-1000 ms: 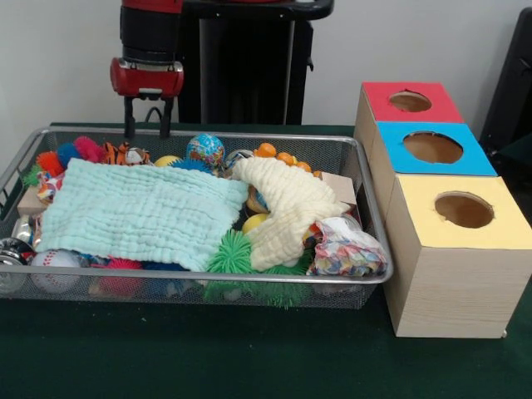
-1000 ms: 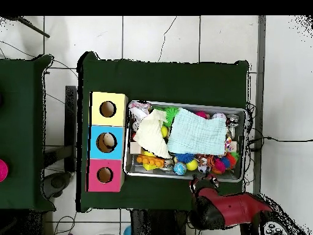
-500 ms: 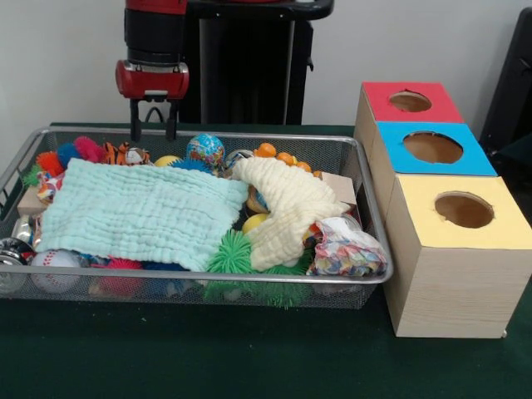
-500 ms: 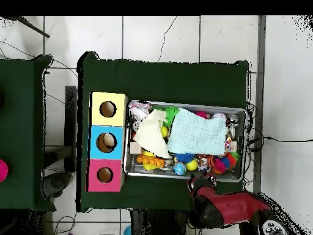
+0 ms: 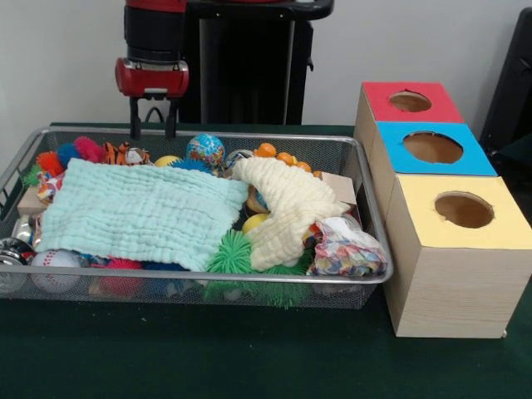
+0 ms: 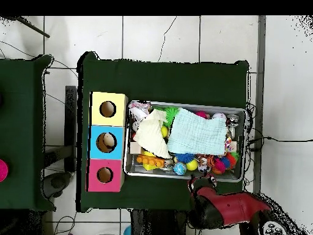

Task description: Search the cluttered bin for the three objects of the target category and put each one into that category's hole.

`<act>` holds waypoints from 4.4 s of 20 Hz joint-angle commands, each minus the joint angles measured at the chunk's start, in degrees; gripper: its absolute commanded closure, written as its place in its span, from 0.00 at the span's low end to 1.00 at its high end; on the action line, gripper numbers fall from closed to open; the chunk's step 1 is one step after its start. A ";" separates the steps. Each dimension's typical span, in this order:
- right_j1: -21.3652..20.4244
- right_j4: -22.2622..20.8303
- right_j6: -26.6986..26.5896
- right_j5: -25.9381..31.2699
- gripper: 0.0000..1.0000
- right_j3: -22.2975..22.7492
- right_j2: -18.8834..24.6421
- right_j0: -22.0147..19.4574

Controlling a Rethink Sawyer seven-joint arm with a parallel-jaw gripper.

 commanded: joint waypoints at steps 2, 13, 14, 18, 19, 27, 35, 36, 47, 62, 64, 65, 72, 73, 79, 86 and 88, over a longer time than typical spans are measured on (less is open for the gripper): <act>-1.90 1.79 1.90 7.73 0.00 -0.76 6.67 -0.99; -3.89 -0.21 0.92 8.83 0.00 -3.79 3.95 3.15; -3.91 -0.51 1.05 8.80 0.00 -4.17 3.29 3.86; -3.52 -1.10 1.83 8.18 0.00 -5.56 1.54 5.81; -3.29 -1.26 2.20 7.61 0.00 -5.86 1.05 6.29; -2.21 -1.73 2.95 5.82 0.00 -7.76 -0.75 8.22; -3.18 -2.45 -1.91 8.59 0.00 -7.58 4.82 2.87; -3.21 -2.65 -2.44 8.79 0.00 -7.61 5.34 2.31; -3.41 -4.58 -6.26 10.75 0.00 -7.65 10.79 -3.30; -1.46 -6.97 -0.93 7.21 0.00 -8.86 8.11 -0.68; -1.07 -7.13 -0.63 6.64 0.00 -8.88 8.01 -0.73; -0.93 -7.12 -0.74 6.67 0.00 -8.78 8.26 -0.97; -0.30 -7.81 -1.65 6.42 0.00 -8.77 9.40 -2.25; -0.20 -7.94 -1.75 6.39 0.00 -8.84 9.59 -2.47; 0.40 -8.91 -1.28 5.54 0.00 -9.25 9.81 -2.77; 0.95 -10.41 -0.78 4.92 0.00 -9.72 10.21 -3.05; 1.14 -10.80 -0.58 4.58 0.00 -9.80 10.37 -3.21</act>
